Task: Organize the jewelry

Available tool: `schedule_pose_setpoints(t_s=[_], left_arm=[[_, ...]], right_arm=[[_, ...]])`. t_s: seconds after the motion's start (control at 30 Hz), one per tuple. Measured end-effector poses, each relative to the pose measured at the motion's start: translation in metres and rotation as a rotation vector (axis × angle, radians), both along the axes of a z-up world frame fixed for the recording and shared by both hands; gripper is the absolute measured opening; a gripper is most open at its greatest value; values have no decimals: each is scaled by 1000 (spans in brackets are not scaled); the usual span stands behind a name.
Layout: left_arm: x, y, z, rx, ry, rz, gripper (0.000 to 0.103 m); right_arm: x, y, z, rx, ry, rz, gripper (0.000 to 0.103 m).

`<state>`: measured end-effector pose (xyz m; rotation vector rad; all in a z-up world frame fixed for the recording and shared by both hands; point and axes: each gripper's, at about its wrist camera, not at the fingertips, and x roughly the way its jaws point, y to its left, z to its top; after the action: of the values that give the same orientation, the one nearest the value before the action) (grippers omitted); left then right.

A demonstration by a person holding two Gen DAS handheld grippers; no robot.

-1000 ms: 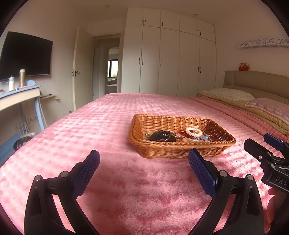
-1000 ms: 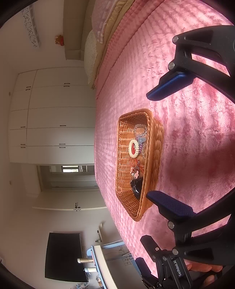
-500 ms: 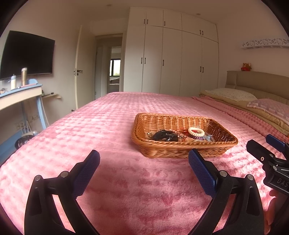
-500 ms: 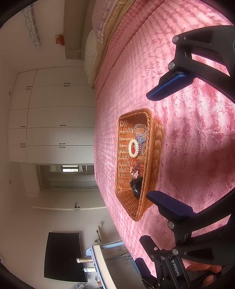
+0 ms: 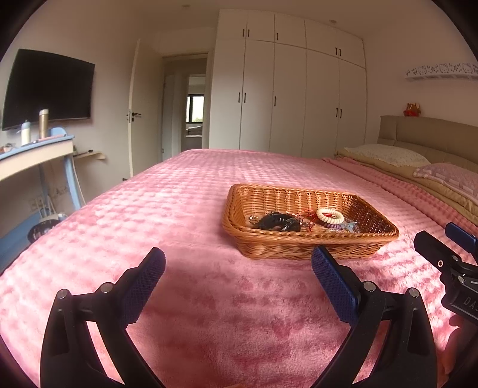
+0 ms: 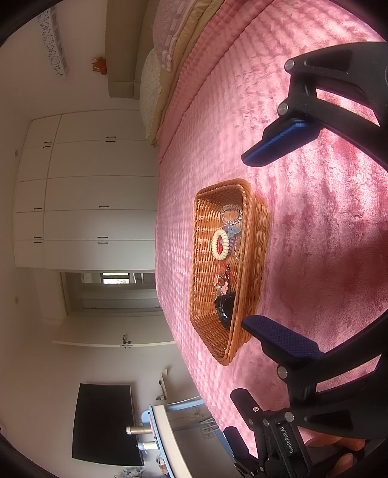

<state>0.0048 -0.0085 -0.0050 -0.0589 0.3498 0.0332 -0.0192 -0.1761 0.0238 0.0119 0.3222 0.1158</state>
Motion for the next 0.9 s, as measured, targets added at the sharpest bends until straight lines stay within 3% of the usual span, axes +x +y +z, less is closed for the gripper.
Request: schedule_pose_setpoints(t_s=[0.9], left_arm=[[2, -4, -2, 21, 8, 0, 95]], right_arm=[[1, 0, 0, 1, 2, 1, 95]])
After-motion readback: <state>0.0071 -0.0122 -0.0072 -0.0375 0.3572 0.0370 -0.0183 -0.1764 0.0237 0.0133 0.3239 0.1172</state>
